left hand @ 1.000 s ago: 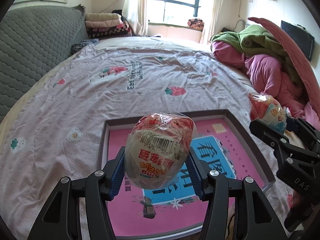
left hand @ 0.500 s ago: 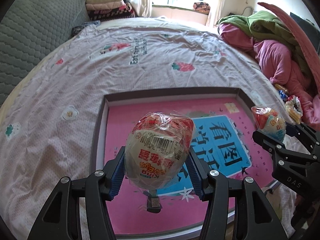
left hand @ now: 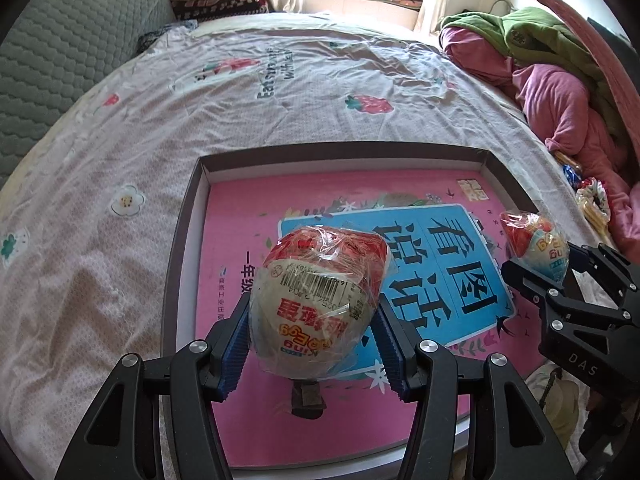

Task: Organize objects
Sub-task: 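Lower the white-red egg onto the book with the left tool while the right releases the blue egg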

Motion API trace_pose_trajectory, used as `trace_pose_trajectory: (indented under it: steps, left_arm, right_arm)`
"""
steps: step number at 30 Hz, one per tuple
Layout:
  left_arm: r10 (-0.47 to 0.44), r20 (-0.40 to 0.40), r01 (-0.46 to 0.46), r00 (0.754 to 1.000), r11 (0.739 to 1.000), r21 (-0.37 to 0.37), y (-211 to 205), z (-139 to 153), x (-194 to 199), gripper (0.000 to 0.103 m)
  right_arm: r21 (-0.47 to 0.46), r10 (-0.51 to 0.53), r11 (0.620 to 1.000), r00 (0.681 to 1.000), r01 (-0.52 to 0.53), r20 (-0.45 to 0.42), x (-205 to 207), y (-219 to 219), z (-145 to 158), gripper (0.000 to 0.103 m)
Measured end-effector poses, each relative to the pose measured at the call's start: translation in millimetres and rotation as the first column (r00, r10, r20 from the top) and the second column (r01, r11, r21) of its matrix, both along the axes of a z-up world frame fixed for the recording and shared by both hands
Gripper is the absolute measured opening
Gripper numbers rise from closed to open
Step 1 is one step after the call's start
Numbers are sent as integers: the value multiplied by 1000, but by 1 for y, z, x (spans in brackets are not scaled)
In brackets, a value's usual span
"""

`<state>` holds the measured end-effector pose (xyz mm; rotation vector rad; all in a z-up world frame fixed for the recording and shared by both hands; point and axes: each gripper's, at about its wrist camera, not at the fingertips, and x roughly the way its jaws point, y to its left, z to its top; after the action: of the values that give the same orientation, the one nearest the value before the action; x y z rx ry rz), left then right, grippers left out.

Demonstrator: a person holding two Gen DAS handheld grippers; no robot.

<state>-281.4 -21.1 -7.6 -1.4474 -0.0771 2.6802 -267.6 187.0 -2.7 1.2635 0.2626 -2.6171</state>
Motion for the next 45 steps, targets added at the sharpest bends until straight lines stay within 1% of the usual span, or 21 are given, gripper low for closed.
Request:
trace_pose_trajectory:
  steps: [14, 21, 24, 26, 28, 37, 45]
  left_arm:
    - [-1, 39, 0, 999, 1000, 12, -2, -7, -3, 59]
    - [-6, 55, 5, 998, 1000, 15, -1, -10, -4, 59]
    - [-8, 61, 7, 998, 1000, 23, -2, -10, -4, 60]
    - [-10, 69, 8, 998, 999, 31, -3, -10, -4, 63]
    - [-14, 77, 11, 997, 999, 41, -4, -10, -5, 64]
    - [-21, 75, 14, 997, 996, 89, -14, 2, -1, 69]
    - [-41, 56, 37, 998, 996, 75, -13, 10, 8, 70]
  right_arm:
    - [0, -6, 1000, 999, 6, 36, -2, 1, -7, 59]
    - [-27, -18, 999, 998, 19, 52, -4, 5, -7, 59]
    - [-32, -22, 999, 998, 24, 51, -3, 6, -6, 59]
    - [-36, -21, 999, 999, 23, 49, -3, 7, -5, 59]
    - [-37, -23, 999, 999, 24, 44, -2, 6, -3, 59]
    - [-39, -19, 999, 1000, 19, 8, 4, 7, 8, 59]
    - [-54, -22, 998, 1000, 21, -15, 8, 8, 17, 59]
